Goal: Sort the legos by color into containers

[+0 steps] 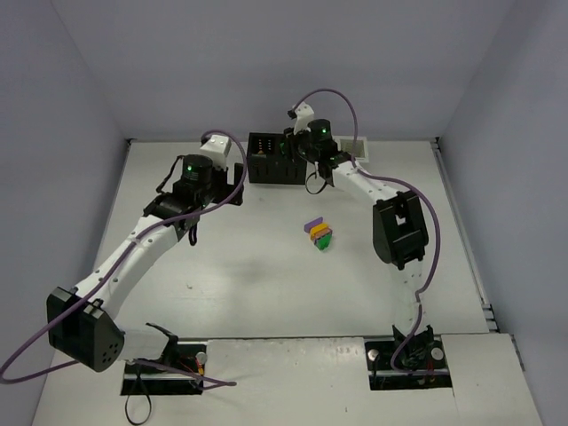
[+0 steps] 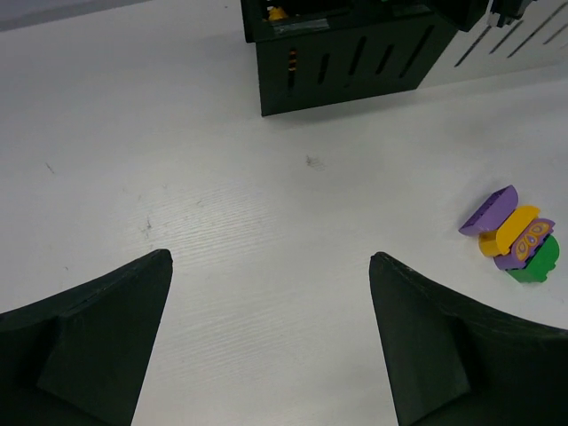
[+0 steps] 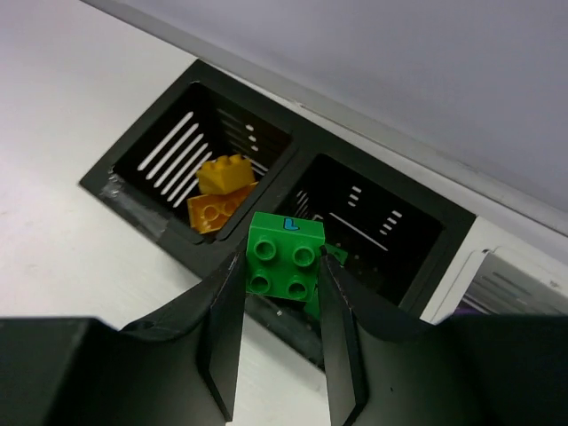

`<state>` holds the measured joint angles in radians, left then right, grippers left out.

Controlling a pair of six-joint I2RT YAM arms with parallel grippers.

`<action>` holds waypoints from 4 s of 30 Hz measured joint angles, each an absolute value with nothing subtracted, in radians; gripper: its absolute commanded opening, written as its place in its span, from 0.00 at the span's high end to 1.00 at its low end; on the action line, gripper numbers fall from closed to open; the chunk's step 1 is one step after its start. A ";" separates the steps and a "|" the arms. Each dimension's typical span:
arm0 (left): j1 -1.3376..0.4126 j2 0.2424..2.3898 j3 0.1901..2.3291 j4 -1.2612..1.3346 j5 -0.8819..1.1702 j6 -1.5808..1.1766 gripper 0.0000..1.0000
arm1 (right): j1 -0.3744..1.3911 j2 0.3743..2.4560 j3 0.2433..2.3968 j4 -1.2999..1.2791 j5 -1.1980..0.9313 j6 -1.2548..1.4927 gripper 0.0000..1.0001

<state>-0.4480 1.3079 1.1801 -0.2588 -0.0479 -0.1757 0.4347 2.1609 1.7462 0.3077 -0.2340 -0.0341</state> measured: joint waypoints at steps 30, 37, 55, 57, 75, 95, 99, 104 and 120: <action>-0.415 1.312 1.196 -0.275 -0.003 -0.226 0.14 | 0.424 1.824 1.378 0.286 -0.173 -0.041 0.46; -0.413 1.327 1.206 -0.290 0.012 -0.225 0.14 | 0.424 1.511 1.062 0.278 -0.152 0.028 0.35; -0.412 1.354 1.206 -0.290 0.038 -0.223 0.14 | 0.424 1.398 0.761 0.134 -0.191 0.186 0.34; -0.412 1.367 1.206 -0.291 0.039 -0.222 0.14 | 0.424 1.406 0.761 0.134 -0.202 0.186 0.33; -0.412 1.383 1.206 -0.300 0.049 -0.220 0.14 | 0.461 1.603 0.860 0.075 -0.194 0.153 0.36; -0.412 1.383 1.206 -0.307 0.049 -0.219 0.14 | 0.527 1.700 0.918 0.033 -0.119 0.126 0.71; -0.412 1.383 1.206 -0.308 0.052 -0.219 0.14 | 0.539 1.699 0.918 0.028 -0.116 0.127 0.96; -0.412 1.383 1.206 -0.310 0.053 -0.218 0.14 | 0.563 1.677 0.919 -0.002 -0.124 0.130 1.00; -0.412 1.383 1.210 -0.312 0.041 -0.212 0.15 | 0.533 1.560 1.372 -0.013 -0.139 0.005 1.00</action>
